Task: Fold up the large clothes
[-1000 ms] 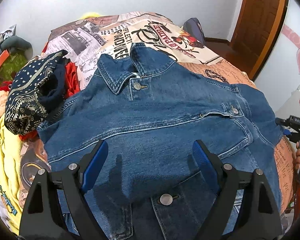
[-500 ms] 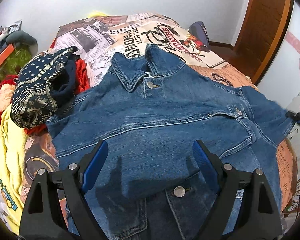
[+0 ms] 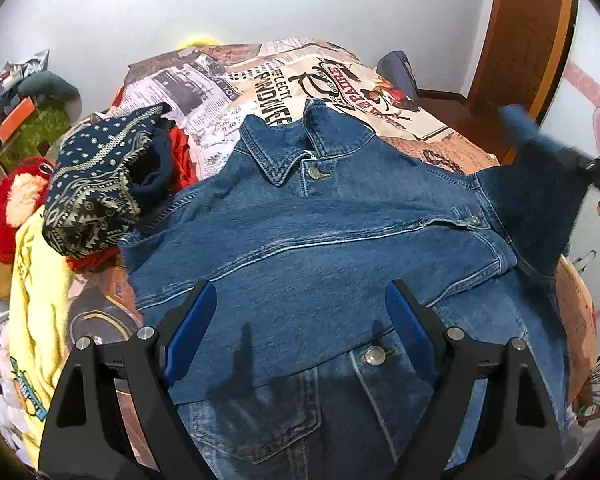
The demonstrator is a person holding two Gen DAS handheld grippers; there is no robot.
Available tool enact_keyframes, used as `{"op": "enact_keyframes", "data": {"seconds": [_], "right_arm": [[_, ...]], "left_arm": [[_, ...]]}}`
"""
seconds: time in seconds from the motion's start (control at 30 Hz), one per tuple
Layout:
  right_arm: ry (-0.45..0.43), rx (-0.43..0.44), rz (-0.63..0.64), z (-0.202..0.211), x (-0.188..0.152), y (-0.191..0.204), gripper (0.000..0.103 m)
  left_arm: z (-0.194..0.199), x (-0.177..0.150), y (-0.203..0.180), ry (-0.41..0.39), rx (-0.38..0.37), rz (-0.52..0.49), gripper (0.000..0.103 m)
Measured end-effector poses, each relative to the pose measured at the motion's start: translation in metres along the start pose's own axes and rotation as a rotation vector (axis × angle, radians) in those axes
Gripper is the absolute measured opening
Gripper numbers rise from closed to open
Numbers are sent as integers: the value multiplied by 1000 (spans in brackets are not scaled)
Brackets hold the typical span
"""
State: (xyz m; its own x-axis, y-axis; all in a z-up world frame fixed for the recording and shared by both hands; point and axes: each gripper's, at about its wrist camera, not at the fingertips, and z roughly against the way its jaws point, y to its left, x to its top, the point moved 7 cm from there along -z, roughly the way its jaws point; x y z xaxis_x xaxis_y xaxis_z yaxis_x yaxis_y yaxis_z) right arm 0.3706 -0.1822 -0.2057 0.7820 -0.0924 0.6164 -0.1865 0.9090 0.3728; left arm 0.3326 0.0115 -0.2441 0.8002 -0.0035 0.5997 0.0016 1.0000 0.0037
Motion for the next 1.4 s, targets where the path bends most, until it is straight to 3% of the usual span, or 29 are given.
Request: {"op": "enact_keyframes", "data": {"seconds": [0.23, 0.57, 0.7, 0.83, 0.97, 1.17, 1.4], "right_arm": [[189, -9, 41, -54, -56, 14, 9], [304, -23, 104, -42, -76, 18, 13], [293, -13, 59, -31, -73, 9, 18], [220, -40, -39, -10, -65, -20, 41], [166, -80, -171, 7, -60, -63, 41], [156, -131, -399, 6, -66, -128, 41], [168, -83, -538, -18, -69, -152, 41]], "left_arm": [[11, -3, 5, -19, 0, -2, 86], [13, -5, -1, -20, -8, -5, 86], [12, -4, -6, -20, -10, -17, 86], [11, -2, -12, -18, -15, -27, 86], [5, -2, -17, -7, -17, -33, 86], [-3, -4, -27, 12, -23, -49, 86], [-10, -6, -34, 31, -20, -64, 86]]}}
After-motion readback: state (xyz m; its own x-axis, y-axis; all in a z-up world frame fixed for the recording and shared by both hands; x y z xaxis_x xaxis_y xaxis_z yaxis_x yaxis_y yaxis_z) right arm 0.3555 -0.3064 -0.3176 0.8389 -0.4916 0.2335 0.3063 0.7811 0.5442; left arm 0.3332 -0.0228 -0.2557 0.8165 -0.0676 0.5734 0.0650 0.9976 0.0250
